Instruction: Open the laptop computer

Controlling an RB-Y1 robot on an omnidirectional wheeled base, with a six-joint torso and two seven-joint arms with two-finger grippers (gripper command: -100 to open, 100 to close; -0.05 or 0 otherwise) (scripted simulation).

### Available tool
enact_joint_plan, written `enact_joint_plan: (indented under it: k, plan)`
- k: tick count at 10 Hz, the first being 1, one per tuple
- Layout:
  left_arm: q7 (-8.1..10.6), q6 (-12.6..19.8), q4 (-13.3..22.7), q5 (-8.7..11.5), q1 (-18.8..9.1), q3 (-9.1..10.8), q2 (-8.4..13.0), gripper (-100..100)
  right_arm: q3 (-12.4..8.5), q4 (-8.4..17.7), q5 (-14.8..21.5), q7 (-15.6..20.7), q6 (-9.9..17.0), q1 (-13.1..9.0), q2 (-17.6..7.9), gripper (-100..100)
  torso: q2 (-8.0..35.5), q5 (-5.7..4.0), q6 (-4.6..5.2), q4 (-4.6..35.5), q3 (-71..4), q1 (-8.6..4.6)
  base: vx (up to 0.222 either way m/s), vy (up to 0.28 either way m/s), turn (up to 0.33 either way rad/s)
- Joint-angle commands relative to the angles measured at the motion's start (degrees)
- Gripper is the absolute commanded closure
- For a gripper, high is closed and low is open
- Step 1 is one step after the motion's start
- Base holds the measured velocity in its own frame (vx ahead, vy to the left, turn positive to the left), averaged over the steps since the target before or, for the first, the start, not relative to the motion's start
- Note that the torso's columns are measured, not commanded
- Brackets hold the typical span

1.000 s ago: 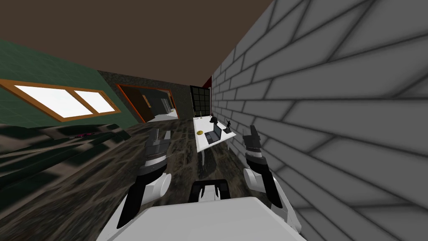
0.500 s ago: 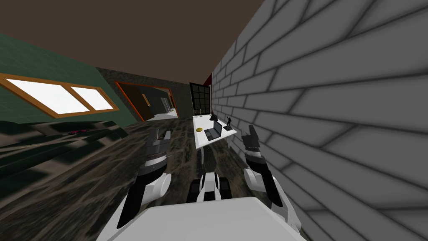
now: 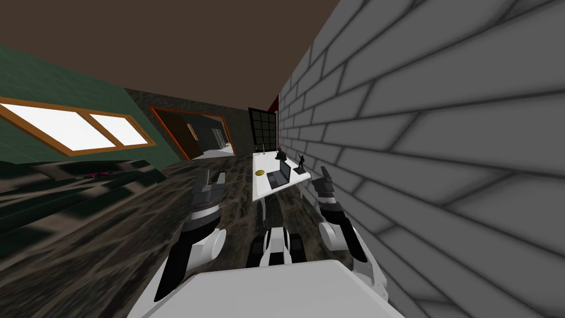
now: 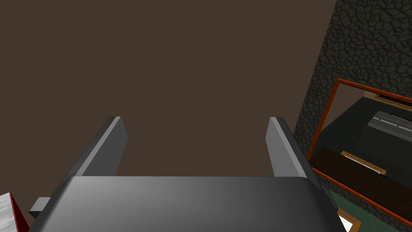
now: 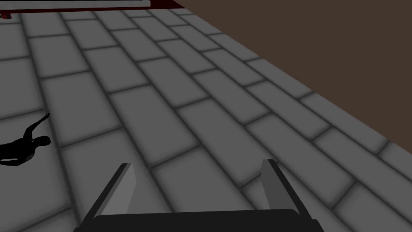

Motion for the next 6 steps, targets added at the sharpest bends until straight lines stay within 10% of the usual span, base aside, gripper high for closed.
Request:
enact_joint_plan:
  k: [1, 6]
  plan:
    - [0.00, 0.0, 0.0, 0.0, 0.0, 0.00, 0.0, 0, 1.3, 0.9, -3.4, -3.5, 2.7, -0.8, -1.5, -100, 0.2, 0.03, 0.00, 0.0, 0.1, 0.15, 0.072, -0.071, 0.020]
    - [0.00, 0.0, 0.0, 0.0, 0.0, 0.00, 0.0, 0, 5.5, 3.6, -11.3, -10.9, 9.2, -2.9, -3.6, -100, 0.0, -0.03, 0.00, 0.0, 0.0, -0.11, 0.096, -0.102, 0.026]
